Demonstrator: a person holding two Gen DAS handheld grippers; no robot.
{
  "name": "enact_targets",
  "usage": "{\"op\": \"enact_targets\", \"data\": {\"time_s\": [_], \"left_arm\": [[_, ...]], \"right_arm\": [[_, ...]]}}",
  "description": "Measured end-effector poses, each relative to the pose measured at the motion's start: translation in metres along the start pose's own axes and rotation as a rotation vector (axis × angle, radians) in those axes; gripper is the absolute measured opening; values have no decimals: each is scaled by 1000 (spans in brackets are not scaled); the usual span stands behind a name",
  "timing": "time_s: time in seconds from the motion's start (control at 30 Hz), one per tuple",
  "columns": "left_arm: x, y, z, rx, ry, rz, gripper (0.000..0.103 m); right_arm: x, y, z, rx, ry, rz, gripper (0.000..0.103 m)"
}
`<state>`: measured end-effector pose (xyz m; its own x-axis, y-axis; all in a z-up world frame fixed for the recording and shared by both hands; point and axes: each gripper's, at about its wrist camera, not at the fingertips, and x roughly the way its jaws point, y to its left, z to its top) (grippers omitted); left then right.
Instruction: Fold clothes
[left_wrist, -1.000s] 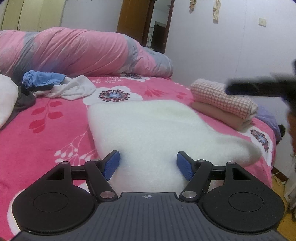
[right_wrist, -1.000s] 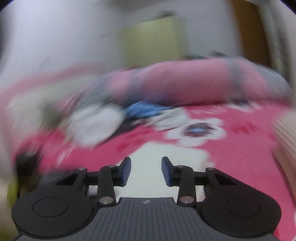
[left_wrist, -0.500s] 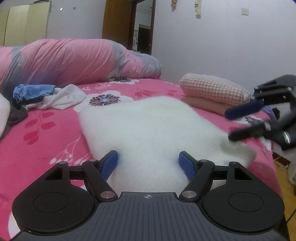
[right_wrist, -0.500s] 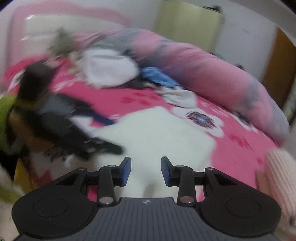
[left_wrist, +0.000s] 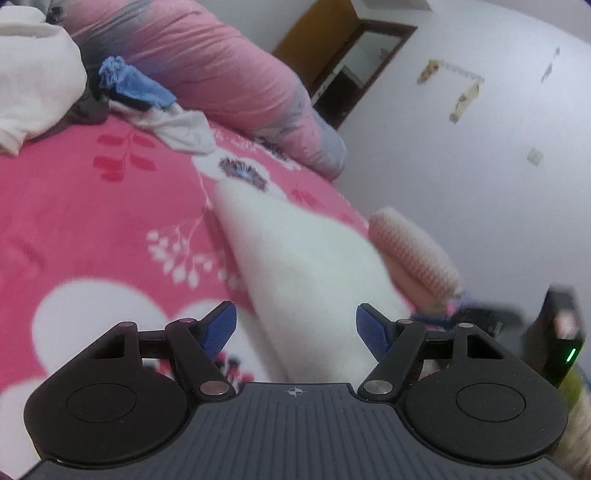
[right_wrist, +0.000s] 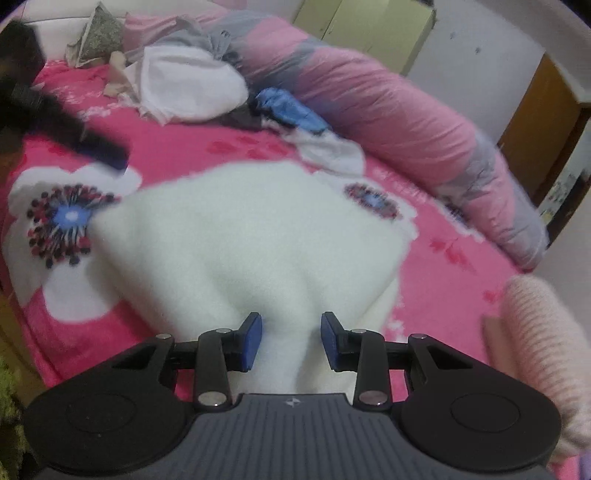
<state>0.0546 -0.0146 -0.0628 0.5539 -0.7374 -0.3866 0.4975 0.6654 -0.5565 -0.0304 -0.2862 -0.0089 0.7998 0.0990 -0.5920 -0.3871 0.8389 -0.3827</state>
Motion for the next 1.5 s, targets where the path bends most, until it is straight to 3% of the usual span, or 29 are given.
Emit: {"op": "enact_targets", "data": {"time_s": [0.17,0.27,0.33,0.43,0.53,0.6,0.73,0.83,0.87,0.93,1.0,1.07,1.13,1.2,1.3,1.37,1.43,1.5], "left_arm": [[17,-6,-23,3,53,38,68],[17,-7,-25,13,60,61,68],[19,-8,-25,36,68,75,68],[22,-10,-27,56,85,77,69],[26,-13,-30,79,87,80,69],[26,-13,-30,77,84,83,69],[24,-12,-31,68,81,87,69],[25,-14,-32,78,74,94,69],[25,-14,-33,83,73,95,69],[26,-14,-33,83,71,88,69],[29,-14,-33,76,72,82,69],[29,-16,-33,90,69,88,69],[29,-16,-34,96,68,93,69],[28,-14,-34,85,69,94,69],[28,-15,-35,90,65,99,69],[28,-15,-36,91,62,104,69],[29,-14,-37,87,60,112,69],[28,-13,-37,86,57,106,70]], "right_arm": [[-22,1,33,-12,-90,-43,37],[-26,10,52,-42,-145,-9,37],[-7,16,53,-65,-111,41,37],[56,20,17,-139,64,-2,36],[61,-6,20,-4,95,61,36],[59,-6,30,-32,131,43,36],[39,6,67,-75,81,-22,35],[35,10,87,-52,26,-6,35],[41,11,88,-54,28,-2,35],[85,9,52,-82,165,-41,34],[100,-5,28,-6,146,-26,34],[95,-16,41,70,185,-13,34],[87,-8,56,24,197,-49,33],[74,0,75,1,154,-66,33],[61,5,104,91,40,49,33],[82,9,101,106,62,103,33],[124,12,74,110,158,99,33],[126,3,68,158,129,126,33]]}}
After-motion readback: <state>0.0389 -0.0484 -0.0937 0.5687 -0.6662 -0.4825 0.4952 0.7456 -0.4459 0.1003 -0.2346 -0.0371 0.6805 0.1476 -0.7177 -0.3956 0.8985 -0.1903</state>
